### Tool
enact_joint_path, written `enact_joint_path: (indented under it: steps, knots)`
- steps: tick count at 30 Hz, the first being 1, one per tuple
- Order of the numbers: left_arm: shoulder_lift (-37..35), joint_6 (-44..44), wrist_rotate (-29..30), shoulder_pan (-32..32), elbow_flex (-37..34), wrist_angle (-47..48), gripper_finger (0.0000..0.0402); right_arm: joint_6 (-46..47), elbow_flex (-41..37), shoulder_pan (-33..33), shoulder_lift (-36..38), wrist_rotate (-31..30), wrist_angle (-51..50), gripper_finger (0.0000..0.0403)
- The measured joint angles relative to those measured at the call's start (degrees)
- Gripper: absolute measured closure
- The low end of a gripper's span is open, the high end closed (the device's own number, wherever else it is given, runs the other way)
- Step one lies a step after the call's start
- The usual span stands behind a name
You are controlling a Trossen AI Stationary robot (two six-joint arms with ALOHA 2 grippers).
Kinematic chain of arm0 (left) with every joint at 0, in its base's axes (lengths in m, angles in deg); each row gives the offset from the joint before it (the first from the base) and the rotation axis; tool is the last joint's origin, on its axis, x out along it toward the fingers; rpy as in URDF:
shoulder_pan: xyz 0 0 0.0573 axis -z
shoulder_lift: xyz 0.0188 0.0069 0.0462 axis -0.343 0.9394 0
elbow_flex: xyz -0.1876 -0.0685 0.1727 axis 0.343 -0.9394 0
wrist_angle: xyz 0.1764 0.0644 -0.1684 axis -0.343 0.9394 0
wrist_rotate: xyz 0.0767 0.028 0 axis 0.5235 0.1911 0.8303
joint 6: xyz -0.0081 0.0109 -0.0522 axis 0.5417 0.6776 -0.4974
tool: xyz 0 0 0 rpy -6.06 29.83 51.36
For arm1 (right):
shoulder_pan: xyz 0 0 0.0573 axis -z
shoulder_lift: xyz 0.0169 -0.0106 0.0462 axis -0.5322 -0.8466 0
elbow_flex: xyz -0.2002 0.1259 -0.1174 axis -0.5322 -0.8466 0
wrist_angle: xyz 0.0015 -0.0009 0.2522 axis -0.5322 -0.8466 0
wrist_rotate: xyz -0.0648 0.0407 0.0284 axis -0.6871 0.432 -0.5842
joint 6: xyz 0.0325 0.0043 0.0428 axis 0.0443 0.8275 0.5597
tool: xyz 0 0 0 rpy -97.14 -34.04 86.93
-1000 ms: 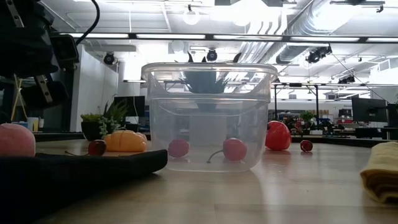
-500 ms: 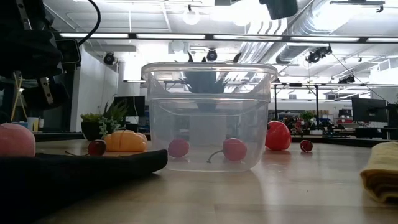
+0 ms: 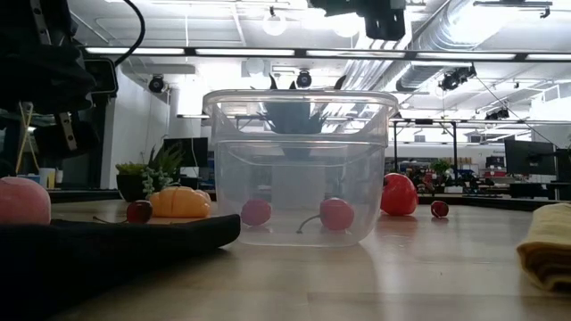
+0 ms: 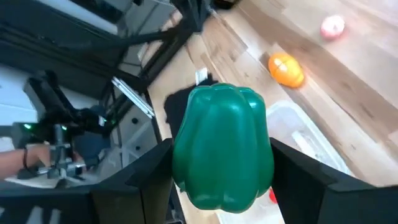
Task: Pick and placing Produce into tupperware
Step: Put the bell pepper into the transparent container
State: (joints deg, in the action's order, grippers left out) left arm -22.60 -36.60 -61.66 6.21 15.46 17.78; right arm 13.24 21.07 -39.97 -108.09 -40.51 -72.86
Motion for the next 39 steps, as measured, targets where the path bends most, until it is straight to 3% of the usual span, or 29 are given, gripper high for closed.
enact_joint_path:
  steps: [9,15,29,39]
  knots:
    - [0.00,-0.98,0.82,0.00,0.02,-0.02,0.0401,4.06,0.40,-0.20,-6.89,7.03,-0.31,0.0190]
    - [-0.01,-0.92,0.89,0.00,0.02,-0.03,0.0401,4.10,8.15,-0.67,-12.57,8.17,-6.13,0.0190]
    - [-0.02,0.57,0.49,0.00,0.02,-0.02,0.0401,15.42,34.79,-2.69,-28.08,-1.25,-33.58,0.0190]
    - [-0.02,2.76,-1.83,0.00,0.01,-0.02,0.0401,35.32,37.75,-5.40,-33.49,-2.63,-36.86,0.0190]
